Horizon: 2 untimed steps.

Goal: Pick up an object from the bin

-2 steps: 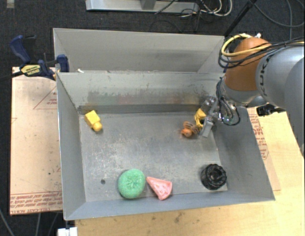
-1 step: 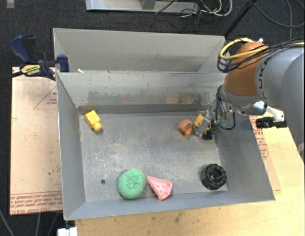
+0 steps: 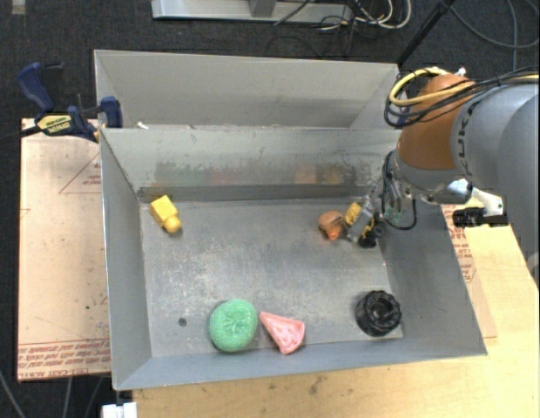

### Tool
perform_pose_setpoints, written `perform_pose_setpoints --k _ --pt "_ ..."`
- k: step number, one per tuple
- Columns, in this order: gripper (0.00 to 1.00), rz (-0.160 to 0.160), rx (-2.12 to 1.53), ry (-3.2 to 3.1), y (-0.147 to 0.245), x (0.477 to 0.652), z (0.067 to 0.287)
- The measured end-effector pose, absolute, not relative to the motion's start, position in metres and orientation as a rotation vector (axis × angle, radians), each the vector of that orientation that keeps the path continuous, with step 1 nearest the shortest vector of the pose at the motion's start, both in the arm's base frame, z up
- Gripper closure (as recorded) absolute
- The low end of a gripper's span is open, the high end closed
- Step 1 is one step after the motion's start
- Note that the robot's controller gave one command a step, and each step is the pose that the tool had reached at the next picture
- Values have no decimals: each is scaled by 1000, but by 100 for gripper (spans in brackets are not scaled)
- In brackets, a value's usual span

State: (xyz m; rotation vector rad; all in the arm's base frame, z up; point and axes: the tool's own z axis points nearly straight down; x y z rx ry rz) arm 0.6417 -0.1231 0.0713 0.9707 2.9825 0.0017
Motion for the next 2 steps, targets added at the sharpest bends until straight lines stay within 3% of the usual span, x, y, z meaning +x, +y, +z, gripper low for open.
perform_pose_setpoints --k 2 --pt "100 0 973 2991 -123 640 91"
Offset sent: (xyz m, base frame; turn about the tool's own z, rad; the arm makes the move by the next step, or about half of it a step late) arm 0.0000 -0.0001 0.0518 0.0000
